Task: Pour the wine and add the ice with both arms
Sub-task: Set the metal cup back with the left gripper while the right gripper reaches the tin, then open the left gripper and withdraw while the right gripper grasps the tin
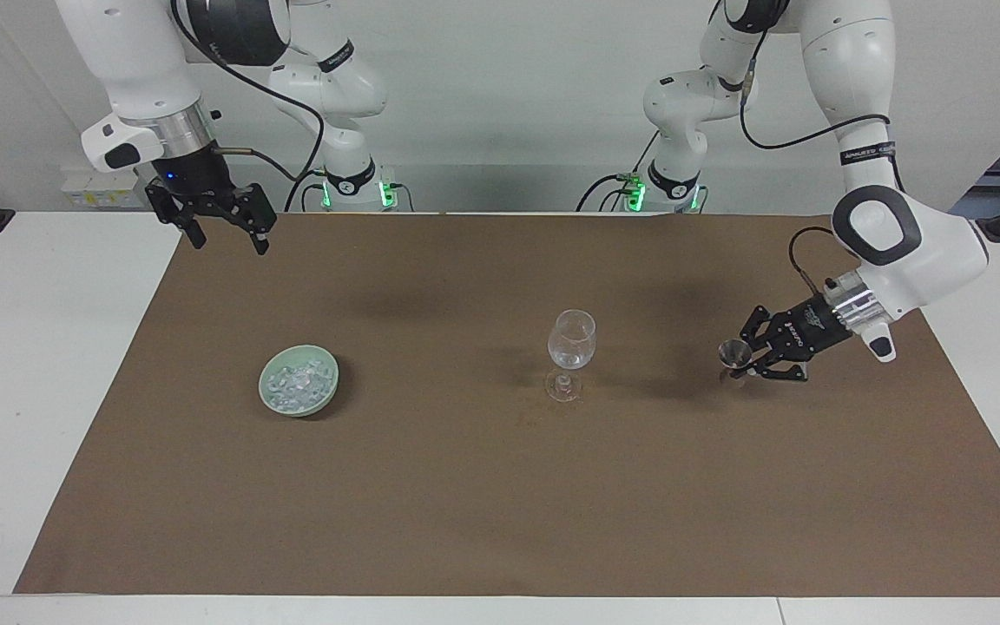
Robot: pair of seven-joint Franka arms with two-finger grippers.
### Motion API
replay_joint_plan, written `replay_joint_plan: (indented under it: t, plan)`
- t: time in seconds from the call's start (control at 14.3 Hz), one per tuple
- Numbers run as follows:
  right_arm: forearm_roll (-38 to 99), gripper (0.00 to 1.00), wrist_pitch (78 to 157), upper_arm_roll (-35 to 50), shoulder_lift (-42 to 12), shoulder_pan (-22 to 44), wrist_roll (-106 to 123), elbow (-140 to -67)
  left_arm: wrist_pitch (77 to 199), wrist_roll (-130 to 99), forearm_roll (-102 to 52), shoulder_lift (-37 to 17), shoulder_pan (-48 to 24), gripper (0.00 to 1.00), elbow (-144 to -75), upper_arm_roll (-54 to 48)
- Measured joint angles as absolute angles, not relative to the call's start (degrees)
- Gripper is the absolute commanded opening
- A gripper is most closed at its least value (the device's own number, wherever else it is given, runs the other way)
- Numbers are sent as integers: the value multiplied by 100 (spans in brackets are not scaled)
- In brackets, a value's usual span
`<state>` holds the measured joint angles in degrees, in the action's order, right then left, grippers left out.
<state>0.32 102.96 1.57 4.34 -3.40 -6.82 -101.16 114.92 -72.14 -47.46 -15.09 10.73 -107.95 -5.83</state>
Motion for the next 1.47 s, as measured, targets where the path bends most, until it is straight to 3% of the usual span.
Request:
replay_joint_plan:
  t: [0.63, 0.84, 1.19, 1.33, 1.4, 1.47]
  plan:
    - [-584, 100, 11774, 194, -540, -208, -610, -10761, 11166, -6159, -5701, -2007, 1874, 0, -11087, -589]
    - [-595, 100, 11932, 197, -712, -171, -610, -10857, 11121, -5923, -5773, -2107, 1936, 0, -11145, -591]
    - [-596, 88, 12296, 205, -1061, -3, -610, -10930, 10919, -5568, -5838, -2112, 2136, 0, -11363, -594]
    - [-596, 87, 12299, 205, -1155, 21, -610, -10947, 10919, -5504, -5840, -2113, 2156, 0, -11399, -593]
    - [-596, 87, 12302, 204, -1192, 21, -610, -10951, 10919, -5436, -5842, -2114, 2164, 16, -11424, -593]
    - [-596, 87, 12308, 202, -1213, 21, -610, -10957, 10919, -5367, -5845, -2119, 2183, 44, -11450, -593]
